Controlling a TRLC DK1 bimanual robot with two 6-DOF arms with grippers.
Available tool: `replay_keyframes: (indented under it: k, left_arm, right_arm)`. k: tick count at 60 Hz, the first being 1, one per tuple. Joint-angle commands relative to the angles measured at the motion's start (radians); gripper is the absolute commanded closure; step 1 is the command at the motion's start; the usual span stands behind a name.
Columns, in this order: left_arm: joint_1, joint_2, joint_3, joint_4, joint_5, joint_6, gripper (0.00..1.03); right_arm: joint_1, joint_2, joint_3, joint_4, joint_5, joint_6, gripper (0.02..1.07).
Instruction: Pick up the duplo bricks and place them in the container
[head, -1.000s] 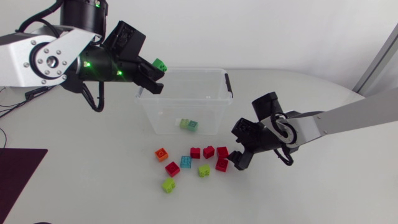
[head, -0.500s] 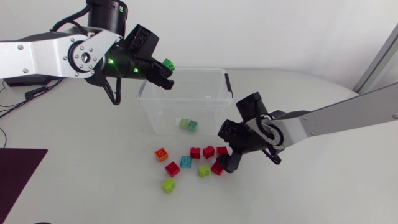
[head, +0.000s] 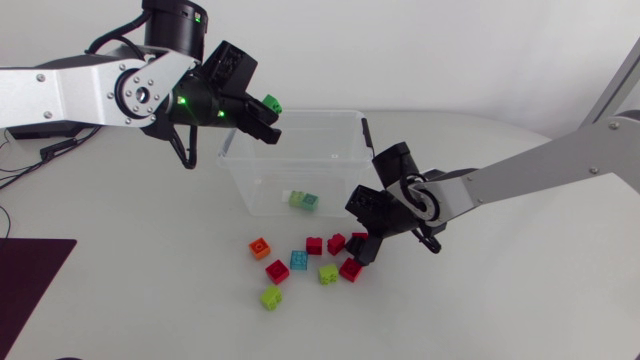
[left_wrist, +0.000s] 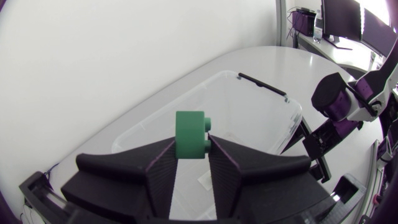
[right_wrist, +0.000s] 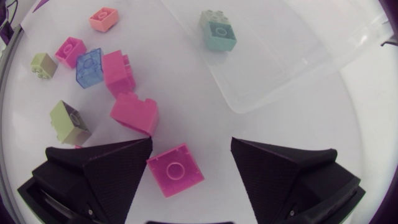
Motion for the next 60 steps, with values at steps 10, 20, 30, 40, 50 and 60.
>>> replay_keyframes:
  k: [10,20,30,40,50,60]
  left_arm:
    - [0.008,0.010,-0.018,0.014,0.002,-0.018,0.80]
    - [0.010,-0.002,-0.036,0.022,0.002,-0.018,0.80]
    - [0.015,-0.006,-0.035,0.023,0.002,-0.018,0.80]
    - [0.007,0.014,-0.006,-0.006,0.002,-0.021,0.80]
    - [0.010,0.085,0.042,-0.030,0.012,-0.035,0.78]
    - [0.018,0.140,0.099,-0.058,0.032,-0.075,0.77]
  right_arm:
    - [-0.095,-0.041,-0.057,-0.020,0.026,-0.023,0.22]
    - [-0.141,-0.101,-0.123,-0.032,0.025,-0.059,0.22]
    - [-0.146,-0.139,-0.128,-0.046,0.022,-0.026,0.21]
    - [-0.098,-0.121,-0.100,-0.053,0.023,-0.006,0.21]
    - [-0.086,-0.065,-0.063,-0.053,0.013,-0.004,0.27]
    - [-0.068,-0.036,-0.069,-0.033,-0.003,0.011,0.69]
